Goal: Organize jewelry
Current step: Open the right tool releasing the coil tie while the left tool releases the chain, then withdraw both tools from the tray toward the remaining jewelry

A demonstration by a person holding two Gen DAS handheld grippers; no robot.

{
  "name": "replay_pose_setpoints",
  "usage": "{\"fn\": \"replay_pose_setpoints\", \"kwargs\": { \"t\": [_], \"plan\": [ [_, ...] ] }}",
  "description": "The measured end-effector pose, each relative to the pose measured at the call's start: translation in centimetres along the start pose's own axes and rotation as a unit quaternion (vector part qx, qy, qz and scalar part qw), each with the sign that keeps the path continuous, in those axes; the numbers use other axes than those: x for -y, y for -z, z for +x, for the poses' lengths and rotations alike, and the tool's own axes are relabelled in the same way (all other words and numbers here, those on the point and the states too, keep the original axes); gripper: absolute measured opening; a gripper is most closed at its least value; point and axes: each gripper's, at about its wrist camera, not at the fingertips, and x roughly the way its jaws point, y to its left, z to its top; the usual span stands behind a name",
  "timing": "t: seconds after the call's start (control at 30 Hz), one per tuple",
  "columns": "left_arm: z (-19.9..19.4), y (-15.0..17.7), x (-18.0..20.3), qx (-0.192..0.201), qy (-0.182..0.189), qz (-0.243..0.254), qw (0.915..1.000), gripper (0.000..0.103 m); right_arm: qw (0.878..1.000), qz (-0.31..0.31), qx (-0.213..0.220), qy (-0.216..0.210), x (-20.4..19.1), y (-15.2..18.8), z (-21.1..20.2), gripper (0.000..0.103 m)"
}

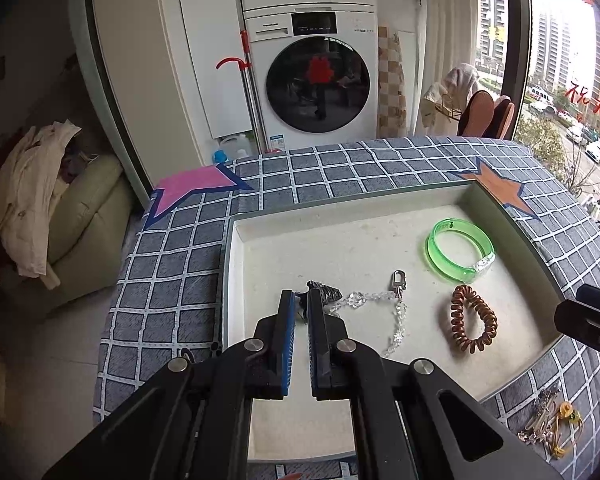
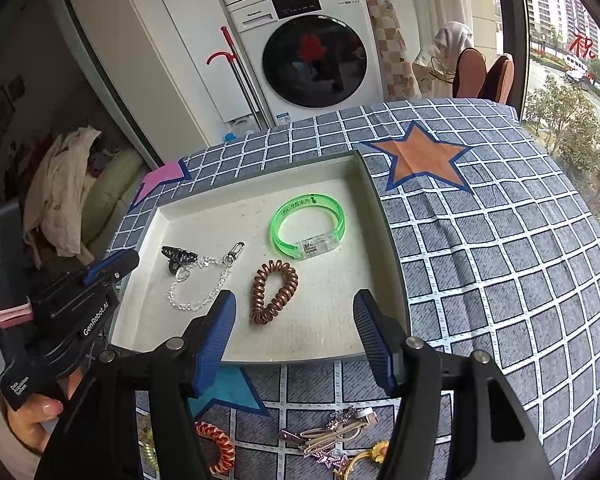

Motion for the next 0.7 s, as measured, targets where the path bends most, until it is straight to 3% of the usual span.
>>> {"fn": "replay_pose_setpoints", "kwargs": {
  "t": [0.17,0.23,0.37,0.47,0.7],
  "plan": [
    [-0.3,-0.1,-0.4,-0.001,0.005,-0.006,1.0,0.026,1.0,0.002,0.004,-0.001,0.1,0.0,-0.2,0.067],
    [-0.4,-0.2,-0.5,-0.005,0.004,-0.008,0.9999,0.103,1.0,0.003,0.006,-0.001,0.1,0.0,-0.3,0.072],
    [0.4,0.0,-0.3,0.017,-0.009,-0.006,0.9998,0.103,1.0,0.003,0.009,-0.002,0.2,0.0,-0.4,0.074],
    [1.1,0.0,-0.1,0.024,-0.013,-0.004,0.9996,0.103,1.0,0.003,0.016,-0.004,0.1,0.0,-0.7,0.085],
    [1.9,0.7,-0.6,0.03,0.005,-0.017,0.9994,0.103,0.998,-0.005,0.06,-0.007,-0.7,0.7,-2.8,0.087]
  ]
}}
